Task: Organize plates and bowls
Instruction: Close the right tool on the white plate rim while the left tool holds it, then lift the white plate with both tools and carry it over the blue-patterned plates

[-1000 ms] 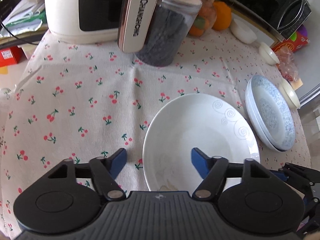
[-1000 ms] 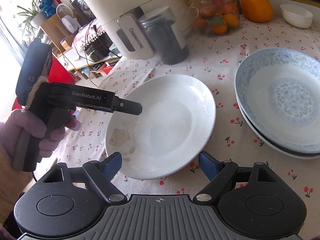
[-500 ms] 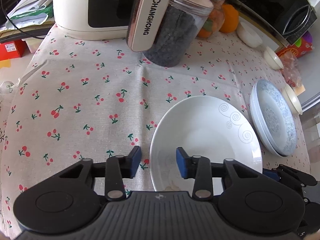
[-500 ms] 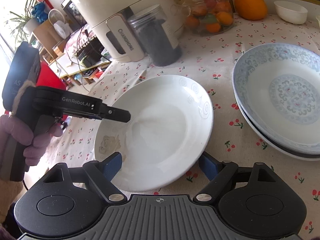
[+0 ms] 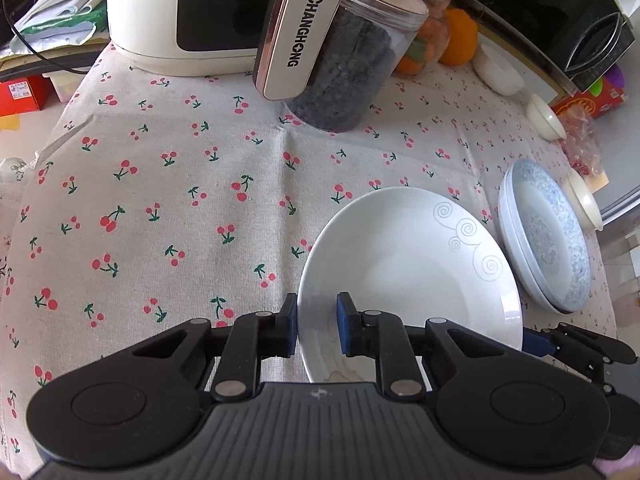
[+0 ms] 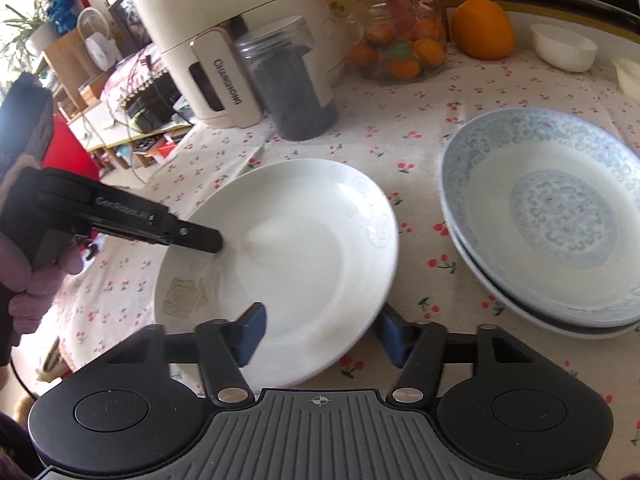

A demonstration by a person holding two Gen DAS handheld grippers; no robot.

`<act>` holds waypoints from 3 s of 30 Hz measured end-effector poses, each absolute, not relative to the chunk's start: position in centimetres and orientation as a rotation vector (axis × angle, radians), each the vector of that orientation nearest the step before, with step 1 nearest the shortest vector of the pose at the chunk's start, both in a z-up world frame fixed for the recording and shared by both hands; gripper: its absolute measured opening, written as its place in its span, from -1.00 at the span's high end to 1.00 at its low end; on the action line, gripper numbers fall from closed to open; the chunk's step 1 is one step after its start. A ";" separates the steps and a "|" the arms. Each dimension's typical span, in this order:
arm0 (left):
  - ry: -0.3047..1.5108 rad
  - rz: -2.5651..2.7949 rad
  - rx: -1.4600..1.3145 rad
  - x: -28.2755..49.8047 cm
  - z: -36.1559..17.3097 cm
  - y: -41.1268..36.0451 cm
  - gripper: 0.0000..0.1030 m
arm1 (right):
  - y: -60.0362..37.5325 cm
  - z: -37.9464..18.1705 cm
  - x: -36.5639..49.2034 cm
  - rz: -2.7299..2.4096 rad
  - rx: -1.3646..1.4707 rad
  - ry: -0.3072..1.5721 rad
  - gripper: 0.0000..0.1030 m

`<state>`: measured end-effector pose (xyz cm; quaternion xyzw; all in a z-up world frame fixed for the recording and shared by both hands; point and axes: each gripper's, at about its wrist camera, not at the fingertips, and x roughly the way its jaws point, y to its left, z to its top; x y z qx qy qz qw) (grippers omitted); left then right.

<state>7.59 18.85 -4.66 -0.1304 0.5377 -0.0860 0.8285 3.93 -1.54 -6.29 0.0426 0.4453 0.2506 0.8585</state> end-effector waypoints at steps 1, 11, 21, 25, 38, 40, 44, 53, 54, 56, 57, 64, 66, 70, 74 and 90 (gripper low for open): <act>1.140 -0.181 -0.276 7.5 -4.6 18.8 0.66 | -1.7 -6.3 4.0 0.516 0.092 0.937 0.17; 1.102 -0.163 -0.293 7.3 -4.0 19.2 0.68 | -2.5 -5.2 4.7 0.502 0.108 0.900 0.47; 1.030 -0.165 -0.332 7.4 -2.5 18.9 0.72 | -3.2 -4.1 5.9 0.485 0.162 0.884 0.51; 1.020 -0.178 -0.354 7.5 -2.2 18.6 0.72 | -4.0 -2.9 6.3 0.485 0.185 0.843 0.52; 0.952 -0.212 -0.368 8.4 -0.6 16.1 0.72 | -7.1 -0.9 7.5 0.445 0.269 0.792 0.52; 0.947 -0.217 -0.369 8.6 -0.5 15.6 0.72 | -7.7 -0.7 7.7 0.438 0.279 0.786 0.52; 0.941 -0.230 -0.369 9.0 -0.2 14.5 0.72 | -8.9 -0.3 7.9 0.423 0.294 0.774 0.52; 0.927 -0.258 -0.363 10.1 0.1 11.5 0.72 | -12.0 0.2 8.3 0.376 0.324 0.763 0.51; 0.926 -0.262 -0.361 10.3 0.1 11.1 0.72 | -12.4 0.2 8.3 0.370 0.326 0.761 0.51; 0.927 -0.269 -0.357 10.6 0.1 10.3 0.72 | -13.2 0.2 8.3 0.357 0.331 0.760 0.51; 0.928 -0.273 -0.356 10.7 0.1 10.0 0.72 | -13.6 0.2 8.4 0.351 0.335 0.760 0.51; 0.930 -0.296 -0.340 11.4 -0.1 7.5 0.72 | -16.1 -0.2 8.6 0.304 0.347 0.769 0.51; 0.930 -0.300 -0.331 11.6 -0.1 6.7 0.72 | -16.8 -0.4 8.7 0.289 0.353 0.777 0.51; 0.939 -0.305 -0.314 12.1 -0.4 5.4 0.72 | -18.0 -0.7 8.9 0.259 0.364 0.796 0.51; 0.949 -0.308 -0.300 12.3 -0.6 4.4 0.72 | -18.9 -1.0 9.0 0.237 0.364 0.809 0.51; 0.980 -0.303 -0.140 12.3 -2.1 0.7 0.72 | -20.2 -3.1 9.5 0.135 0.342 0.929 0.51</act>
